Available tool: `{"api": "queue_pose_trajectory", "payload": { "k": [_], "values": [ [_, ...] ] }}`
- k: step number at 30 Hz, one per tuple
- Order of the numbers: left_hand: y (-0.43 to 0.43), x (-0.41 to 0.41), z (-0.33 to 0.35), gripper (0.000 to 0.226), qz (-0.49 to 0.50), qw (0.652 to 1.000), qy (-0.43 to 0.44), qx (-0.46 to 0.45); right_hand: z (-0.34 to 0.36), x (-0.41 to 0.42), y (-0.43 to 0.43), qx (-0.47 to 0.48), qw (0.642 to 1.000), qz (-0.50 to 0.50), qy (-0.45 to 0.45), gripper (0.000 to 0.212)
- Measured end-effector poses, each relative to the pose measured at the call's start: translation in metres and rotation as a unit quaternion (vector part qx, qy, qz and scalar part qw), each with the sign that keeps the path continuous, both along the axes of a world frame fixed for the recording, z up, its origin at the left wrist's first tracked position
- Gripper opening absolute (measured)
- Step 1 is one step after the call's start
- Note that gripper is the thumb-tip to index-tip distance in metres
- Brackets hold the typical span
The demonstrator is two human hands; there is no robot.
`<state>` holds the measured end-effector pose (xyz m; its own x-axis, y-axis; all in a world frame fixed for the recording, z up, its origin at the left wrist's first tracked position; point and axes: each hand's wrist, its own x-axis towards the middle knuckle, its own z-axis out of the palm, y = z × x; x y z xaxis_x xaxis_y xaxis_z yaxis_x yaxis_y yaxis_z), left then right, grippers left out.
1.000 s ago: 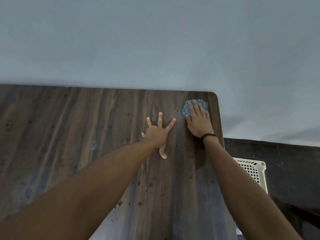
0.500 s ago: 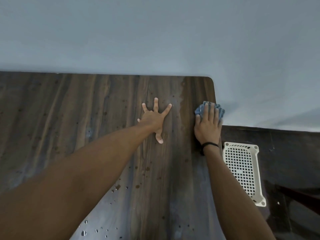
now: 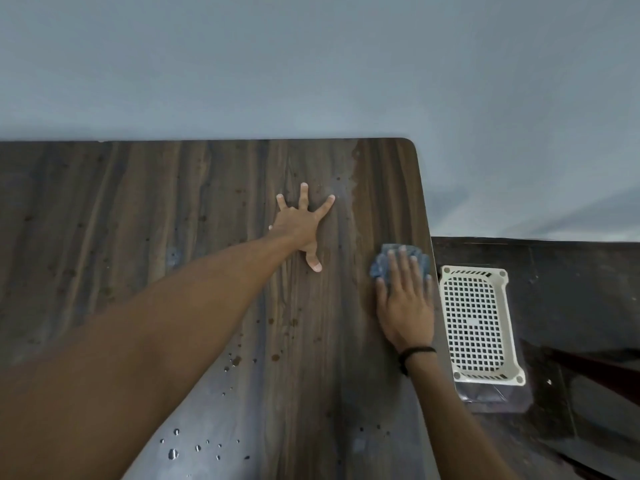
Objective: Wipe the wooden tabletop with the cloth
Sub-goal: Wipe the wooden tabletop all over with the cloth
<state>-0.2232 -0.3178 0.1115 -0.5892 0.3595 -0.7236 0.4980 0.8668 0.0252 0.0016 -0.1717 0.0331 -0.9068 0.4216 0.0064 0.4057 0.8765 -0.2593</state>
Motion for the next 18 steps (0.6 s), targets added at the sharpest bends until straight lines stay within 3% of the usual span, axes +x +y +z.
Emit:
{"api": "queue_pose_trajectory", "payload": {
  "k": [2,3,7,8,11,12,15,16,18],
  "values": [
    [0.001,-0.001,0.000,0.156,0.003,1.000,-0.006,0.003,0.002,-0.011,-0.001,-0.020,0.986,-0.165,0.005,0.061],
    [0.000,-0.001,0.000,0.156,0.006,1.000,-0.009,0.003,0.004,-0.017,-0.012,-0.030,0.984,-0.175,-0.007,0.061],
    [-0.011,0.013,0.002,0.147,0.015,0.999,-0.013,0.039,-0.001,0.015,-0.022,-0.003,0.994,0.107,-0.021,0.059],
    [-0.016,0.020,0.004,0.144,0.019,0.999,-0.025,0.041,-0.001,0.019,-0.007,0.006,0.995,0.098,-0.021,0.059],
    [-0.032,0.052,0.007,0.145,0.015,0.997,-0.068,0.017,0.005,0.010,0.008,-0.035,0.995,-0.086,-0.026,0.061],
    [-0.037,0.063,0.007,0.146,0.018,0.997,-0.079,0.012,0.006,0.010,-0.002,-0.047,0.995,-0.084,-0.040,0.061],
    [-0.046,0.096,-0.003,0.150,0.034,0.994,-0.100,0.018,0.006,0.043,-0.010,-0.028,0.990,0.132,-0.046,0.060],
    [-0.049,0.105,-0.007,0.151,0.036,0.995,-0.096,0.021,0.008,0.052,0.003,-0.019,0.986,0.159,-0.046,0.060],
    [-0.053,0.113,-0.012,0.152,0.038,0.996,-0.074,0.025,0.008,0.048,0.023,-0.015,0.997,0.060,-0.041,0.061]
  ]
}}
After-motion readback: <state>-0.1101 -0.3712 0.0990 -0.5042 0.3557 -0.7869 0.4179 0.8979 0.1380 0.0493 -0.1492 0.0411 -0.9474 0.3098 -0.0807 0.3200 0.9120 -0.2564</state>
